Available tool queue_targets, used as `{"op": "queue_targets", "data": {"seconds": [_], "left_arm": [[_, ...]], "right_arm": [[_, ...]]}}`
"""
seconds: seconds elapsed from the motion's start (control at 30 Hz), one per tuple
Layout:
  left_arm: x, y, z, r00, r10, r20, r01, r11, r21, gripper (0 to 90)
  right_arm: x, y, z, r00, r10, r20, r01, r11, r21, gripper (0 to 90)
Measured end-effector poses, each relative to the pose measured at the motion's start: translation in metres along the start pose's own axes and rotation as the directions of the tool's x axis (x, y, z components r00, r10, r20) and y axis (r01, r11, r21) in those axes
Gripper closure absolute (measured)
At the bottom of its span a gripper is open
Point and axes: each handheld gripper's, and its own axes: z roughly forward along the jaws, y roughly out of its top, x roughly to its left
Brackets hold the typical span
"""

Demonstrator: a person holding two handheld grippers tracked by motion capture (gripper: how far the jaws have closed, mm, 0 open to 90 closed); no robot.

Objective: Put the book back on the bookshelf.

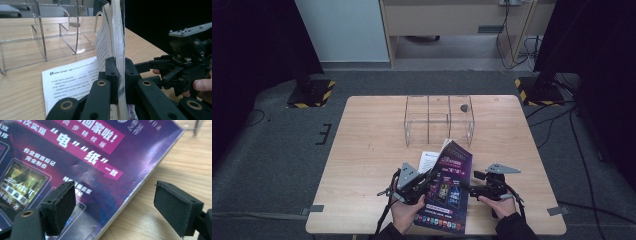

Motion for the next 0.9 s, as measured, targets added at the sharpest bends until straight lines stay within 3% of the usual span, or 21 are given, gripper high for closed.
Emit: {"op": "queue_targets", "data": {"seconds": [0.27, 0.43, 0.57, 0.73, 0.9], "left_arm": [[-0.002, 0.0, -0.001, 0.9999, 0.011, 0.0, -0.011, 0.9999, -0.008, 84.6], [-0.001, 0.001, -0.002, 0.9999, 0.015, -0.003, -0.015, 0.9998, -0.014, 84.6], [-0.002, 0.001, -0.002, 0.9998, 0.021, -0.004, -0.021, 0.9997, -0.014, 84.6], [-0.003, 0.0, -0.002, 0.9997, 0.024, -0.006, -0.025, 0.9996, -0.015, 84.6], [-0.003, 0.0, -0.001, 0.9996, 0.028, -0.003, -0.028, 0.9995, -0.015, 84.6]], "right_arm": [[0.001, -0.003, 0.01, 0.9962, 0.043, -0.076, -0.04, 0.999, 0.029, 17.1], [0.001, -0.003, 0.012, 0.9935, 0.055, -0.1, -0.052, 0.998, 0.032, 16.9], [0.002, -0.005, 0.018, 0.985, 0.068, -0.158, -0.061, 0.997, 0.048, 16.1], [0.001, -0.006, 0.023, 0.9787, 0.087, -0.186, -0.076, 0.995, 0.063, 16.1], [0.0, -0.008, 0.027, 0.9671, 0.125, -0.222, -0.107, 0.99, 0.091, 17.0]]}}
